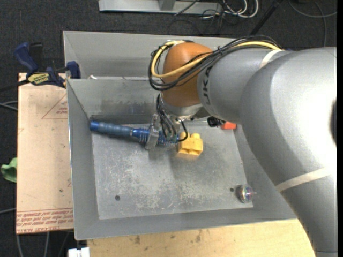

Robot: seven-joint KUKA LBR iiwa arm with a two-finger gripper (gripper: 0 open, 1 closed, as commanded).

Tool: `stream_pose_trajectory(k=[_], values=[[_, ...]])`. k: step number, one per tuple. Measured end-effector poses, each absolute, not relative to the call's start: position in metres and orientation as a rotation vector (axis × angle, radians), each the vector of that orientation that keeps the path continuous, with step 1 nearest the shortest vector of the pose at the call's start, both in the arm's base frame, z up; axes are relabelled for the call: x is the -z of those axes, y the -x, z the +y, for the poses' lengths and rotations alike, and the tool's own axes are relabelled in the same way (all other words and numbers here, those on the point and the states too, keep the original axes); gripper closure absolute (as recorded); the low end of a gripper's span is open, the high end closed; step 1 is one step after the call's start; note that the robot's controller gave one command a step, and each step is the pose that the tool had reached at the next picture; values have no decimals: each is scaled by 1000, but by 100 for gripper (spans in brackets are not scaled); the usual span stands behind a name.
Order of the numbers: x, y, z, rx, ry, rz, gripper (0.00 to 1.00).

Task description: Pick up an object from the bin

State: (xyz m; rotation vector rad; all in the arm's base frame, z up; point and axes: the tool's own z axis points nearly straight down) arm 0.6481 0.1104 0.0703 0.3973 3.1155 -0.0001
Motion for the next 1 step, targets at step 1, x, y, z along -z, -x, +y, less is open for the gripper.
stream_pose_trajectory(k=[1], values=[[-235,-624,123,-5,-475,3097,100]])
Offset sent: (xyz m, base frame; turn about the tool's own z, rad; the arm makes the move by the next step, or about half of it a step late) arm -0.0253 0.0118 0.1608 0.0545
